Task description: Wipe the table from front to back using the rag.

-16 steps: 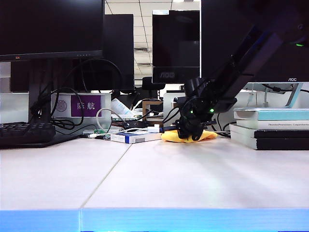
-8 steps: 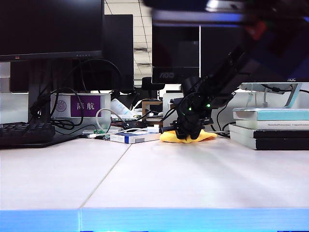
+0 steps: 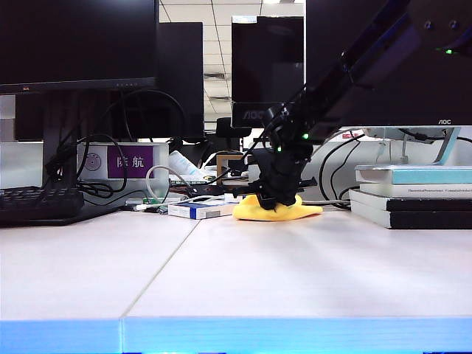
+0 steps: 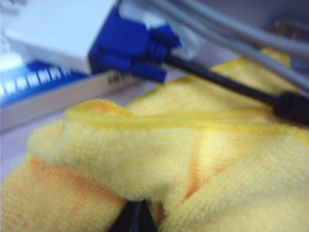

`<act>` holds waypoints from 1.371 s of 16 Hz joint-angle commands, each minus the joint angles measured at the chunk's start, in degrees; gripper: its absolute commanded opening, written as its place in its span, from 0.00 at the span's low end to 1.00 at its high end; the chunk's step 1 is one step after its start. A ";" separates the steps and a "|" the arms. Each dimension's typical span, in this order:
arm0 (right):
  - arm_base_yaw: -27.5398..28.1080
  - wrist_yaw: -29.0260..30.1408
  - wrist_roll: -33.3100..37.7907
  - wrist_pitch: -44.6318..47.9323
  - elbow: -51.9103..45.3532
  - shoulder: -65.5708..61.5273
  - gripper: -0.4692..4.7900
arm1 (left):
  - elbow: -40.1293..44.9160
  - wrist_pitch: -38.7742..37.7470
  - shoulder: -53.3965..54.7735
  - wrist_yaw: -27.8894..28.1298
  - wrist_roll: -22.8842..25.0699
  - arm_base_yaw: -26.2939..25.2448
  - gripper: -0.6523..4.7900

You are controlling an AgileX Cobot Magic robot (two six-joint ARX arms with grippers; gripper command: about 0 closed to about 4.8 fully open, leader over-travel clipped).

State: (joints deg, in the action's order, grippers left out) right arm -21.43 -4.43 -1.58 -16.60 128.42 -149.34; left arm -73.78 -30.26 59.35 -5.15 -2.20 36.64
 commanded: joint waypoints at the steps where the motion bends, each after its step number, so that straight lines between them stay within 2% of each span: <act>1: -0.11 0.57 0.33 -10.27 -0.26 0.92 0.08 | -0.39 0.33 -0.09 -1.68 0.02 0.09 0.11; 7: -0.11 3.26 0.31 -18.29 -0.26 3.26 0.08 | -0.39 0.37 -0.11 -1.77 0.00 0.09 0.11; 10: -0.26 7.39 0.31 -28.81 -0.26 3.34 0.08 | -0.39 1.25 -0.11 -1.75 0.02 0.09 0.11; 22: -0.57 8.48 -0.22 -39.85 -0.28 6.12 0.08 | -0.42 2.73 -0.09 -1.75 -0.17 0.09 0.11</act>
State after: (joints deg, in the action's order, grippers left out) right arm -21.61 3.90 -1.45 -50.17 128.99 -142.26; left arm -73.78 -28.29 59.35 -6.68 -2.24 36.64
